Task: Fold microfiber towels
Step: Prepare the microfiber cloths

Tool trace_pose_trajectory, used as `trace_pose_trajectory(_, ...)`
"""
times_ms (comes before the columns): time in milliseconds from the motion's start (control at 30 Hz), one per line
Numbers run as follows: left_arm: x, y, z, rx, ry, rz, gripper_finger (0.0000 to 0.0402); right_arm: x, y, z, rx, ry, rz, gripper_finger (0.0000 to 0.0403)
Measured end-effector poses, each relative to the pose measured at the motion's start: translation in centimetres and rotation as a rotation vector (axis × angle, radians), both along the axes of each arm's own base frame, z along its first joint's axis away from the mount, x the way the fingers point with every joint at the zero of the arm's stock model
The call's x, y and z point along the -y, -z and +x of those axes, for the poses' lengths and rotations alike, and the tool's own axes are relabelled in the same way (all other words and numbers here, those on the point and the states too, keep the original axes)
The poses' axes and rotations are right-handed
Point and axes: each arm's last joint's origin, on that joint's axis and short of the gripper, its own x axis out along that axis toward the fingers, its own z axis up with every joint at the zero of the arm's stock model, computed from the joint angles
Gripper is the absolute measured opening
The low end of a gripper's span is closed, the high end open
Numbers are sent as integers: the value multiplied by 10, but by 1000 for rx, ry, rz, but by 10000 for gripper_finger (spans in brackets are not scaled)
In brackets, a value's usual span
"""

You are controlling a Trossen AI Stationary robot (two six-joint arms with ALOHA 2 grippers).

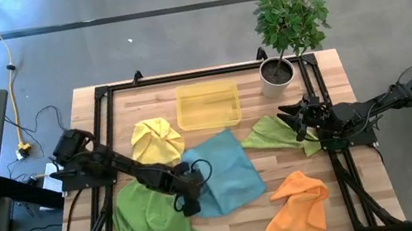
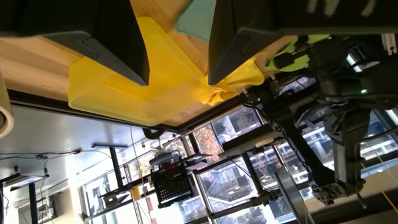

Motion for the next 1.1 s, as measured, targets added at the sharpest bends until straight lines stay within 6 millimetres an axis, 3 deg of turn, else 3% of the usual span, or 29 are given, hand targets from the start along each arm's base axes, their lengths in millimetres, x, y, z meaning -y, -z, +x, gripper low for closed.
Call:
trace_pose_trajectory(133, 14, -2, -8, -17, 20, -26, 101, 0, 0, 0, 2, 0, 3, 156)
trace_pose_trajectory(333, 17, -5, -7, -39, 15, -28, 101, 0, -3, 0, 63, -3, 77, 156)
trace_pose_trajectory(433, 16, -15, -5, -103, 94, 93, 101, 0, -7, 0, 131, -8, 154, 156)
trace_pose_trajectory(567, 11, -42, 5, -159, 142, 201, 101, 0, -10, -1, 203, -15, 254, 156)
trace_pose_trajectory(800, -3, -72, 20, -176, 202, 271, 101, 2, -10, -2, 230, 49, 286, 156)
trace_pose_trajectory(1100, -53, -78, 43, -69, 88, 268, 101, 0, -27, -1, 314, -23, 147, 156)
